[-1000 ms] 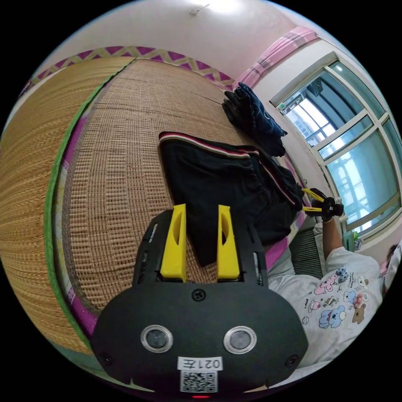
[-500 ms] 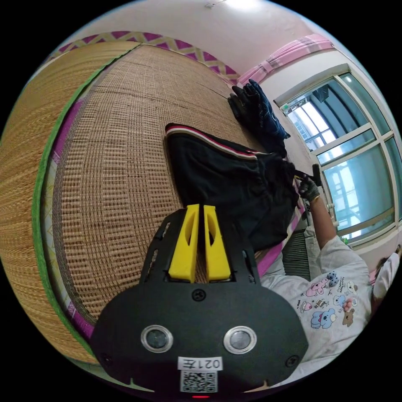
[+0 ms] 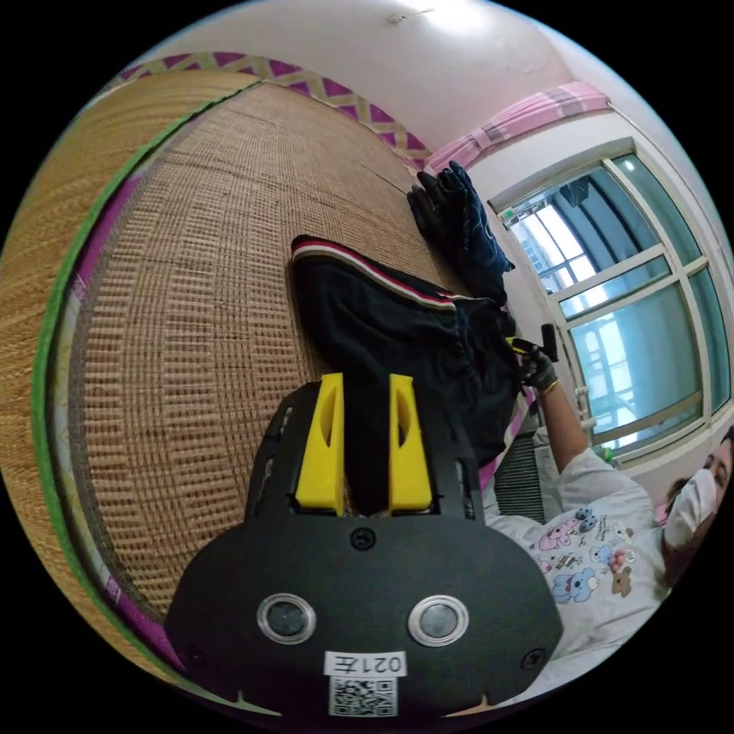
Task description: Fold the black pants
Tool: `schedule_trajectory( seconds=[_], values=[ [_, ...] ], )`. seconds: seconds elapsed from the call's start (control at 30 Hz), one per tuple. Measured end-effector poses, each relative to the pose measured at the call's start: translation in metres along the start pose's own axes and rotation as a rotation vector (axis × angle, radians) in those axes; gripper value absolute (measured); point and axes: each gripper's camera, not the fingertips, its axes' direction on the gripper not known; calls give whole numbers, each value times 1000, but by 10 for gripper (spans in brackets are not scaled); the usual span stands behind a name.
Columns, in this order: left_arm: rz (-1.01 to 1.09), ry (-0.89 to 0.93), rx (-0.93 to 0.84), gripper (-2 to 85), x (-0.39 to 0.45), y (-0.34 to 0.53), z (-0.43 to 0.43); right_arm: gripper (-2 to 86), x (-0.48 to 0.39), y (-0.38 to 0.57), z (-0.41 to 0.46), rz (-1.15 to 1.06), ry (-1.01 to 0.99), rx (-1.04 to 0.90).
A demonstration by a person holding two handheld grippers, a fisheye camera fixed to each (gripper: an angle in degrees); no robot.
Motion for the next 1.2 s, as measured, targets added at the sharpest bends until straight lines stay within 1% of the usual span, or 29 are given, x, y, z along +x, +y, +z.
schedule_trajectory(
  seconds=[0.1, 0.2, 0.23, 0.3, 0.33, 0.4, 0.47, 0.5, 0.53, 0.57, 0.6, 0.67, 0.7, 0.73, 0.8, 0.87, 0.9, 0.93, 0.97, 1.0, 1.07, 1.1, 1.13, 1.2],
  values=[
    [23, 23, -34, 10, 2, -10, 7, 65, 1, -10, 3, -24, -36, -56],
    [76, 0, -17, -5, 16, -22, 2, 41, 4, -3, -30, -3, -115, 22],
    [82, -3, -3, -5, 20, -25, 0, 34, 3, 1, -45, 2, -107, 45],
    [109, 15, 52, -8, 38, -38, -2, 26, -1, 8, -66, 0, -58, 66],
    [117, 21, 51, -8, 42, -42, 1, 25, -3, 12, -79, 1, -20, 70],
    [148, 44, -1, -8, 61, -59, 25, 25, -3, 16, -98, 28, 48, 103],
    [151, 21, -51, -8, 71, -67, 49, 30, 2, 17, -109, 56, 112, 135],
    [144, -35, -67, -8, 72, -70, 61, 38, 8, 15, -102, 83, 148, 113],
    [138, -61, -71, -8, 71, -70, 66, 49, 18, 11, -82, 106, 180, 39],
    [118, -44, -68, -8, 65, -68, 72, 57, 24, 10, -70, 127, 197, -9],
    [72, 22, -39, -8, 56, -64, 71, 75, 30, 9, -50, 152, 235, -96],
    [54, 72, -20, -8, 52, -56, 68, 86, 21, 14, -54, 143, 301, -35],
    [76, 81, -9, -8, 54, -50, 66, 87, 6, 20, -66, 108, 320, 57],
    [89, 79, -4, -8, 56, -46, 64, 88, -10, 27, -77, 73, 329, 145],
    [146, 29, 44, -9, 70, -33, 51, 87, -32, 33, -80, -1, 348, 228],
    [194, -17, 89, -9, 88, -24, 40, 84, -42, 30, -65, -40, 414, 222],
    [236, -47, 122, -9, 103, -18, 33, 81, -43, 26, -49, -51, 479, 205],
    [262, -51, 138, -9, 112, -15, 31, 80, -36, 20, -29, -27, 569, 150],
    [311, -45, 154, -9, 131, -11, 29, 80, -29, 17, -18, -6, 600, 112],
    [355, -35, 143, -9, 150, -8, 31, 79, -20, 17, -10, 30, 579, 109],
    [429, -24, 129, -8, 181, -2, 37, 75, -16, 21, -24, 96, 498, 145],
    [475, -24, 114, -7, 202, 1, 44, 72, -23, 29, -36, 116, 488, 208],
    [496, -23, 104, -5, 211, 3, 49, 68, -41, 45, -51, 111, 526, 329],
    [587, -25, 72, 7, 249, 8, 75, 74, -79, 66, -61, 31, 591, 443]
  ],
)
